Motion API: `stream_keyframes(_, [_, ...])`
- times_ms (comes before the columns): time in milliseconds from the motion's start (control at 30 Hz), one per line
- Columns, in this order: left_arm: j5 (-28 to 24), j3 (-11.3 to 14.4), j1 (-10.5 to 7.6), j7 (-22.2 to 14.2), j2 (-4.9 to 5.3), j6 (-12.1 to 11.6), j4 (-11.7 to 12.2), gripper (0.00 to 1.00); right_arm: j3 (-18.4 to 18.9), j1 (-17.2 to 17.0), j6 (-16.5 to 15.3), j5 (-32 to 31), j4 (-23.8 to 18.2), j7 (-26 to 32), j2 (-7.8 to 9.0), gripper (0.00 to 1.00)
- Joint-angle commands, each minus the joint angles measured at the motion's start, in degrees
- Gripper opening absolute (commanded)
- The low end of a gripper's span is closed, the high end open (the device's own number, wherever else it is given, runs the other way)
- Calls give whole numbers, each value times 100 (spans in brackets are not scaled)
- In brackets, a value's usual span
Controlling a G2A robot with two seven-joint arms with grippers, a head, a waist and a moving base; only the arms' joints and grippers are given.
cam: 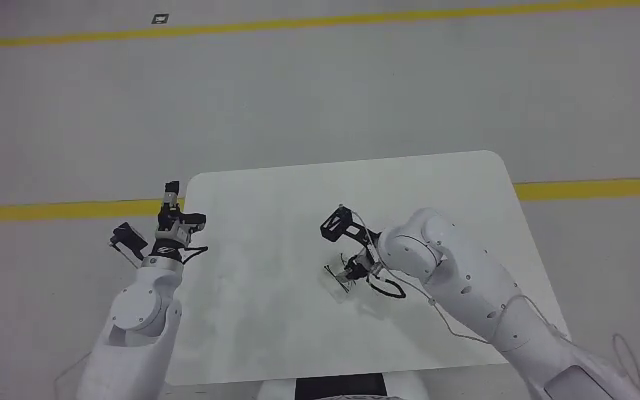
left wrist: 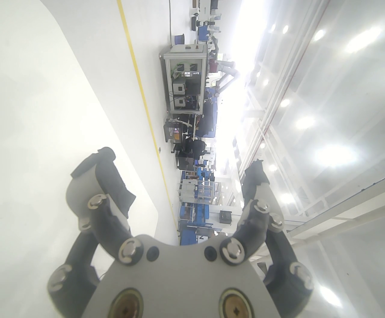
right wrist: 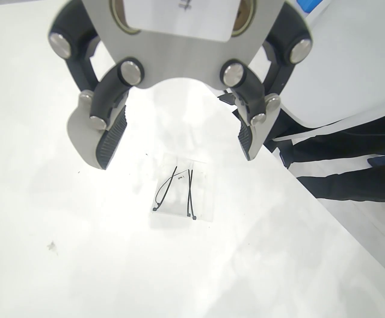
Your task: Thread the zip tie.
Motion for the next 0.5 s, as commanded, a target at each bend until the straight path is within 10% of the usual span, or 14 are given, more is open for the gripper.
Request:
stream_keyframes(0, [0, 0, 0, 0, 0, 0, 0, 100, 0, 0, 0, 0, 0, 0, 0, 100])
stream_keyframes(467, [0, 0, 0, 0, 0, 0, 0, 100, -588, 573, 1066, 648, 1076, -172, -330, 100])
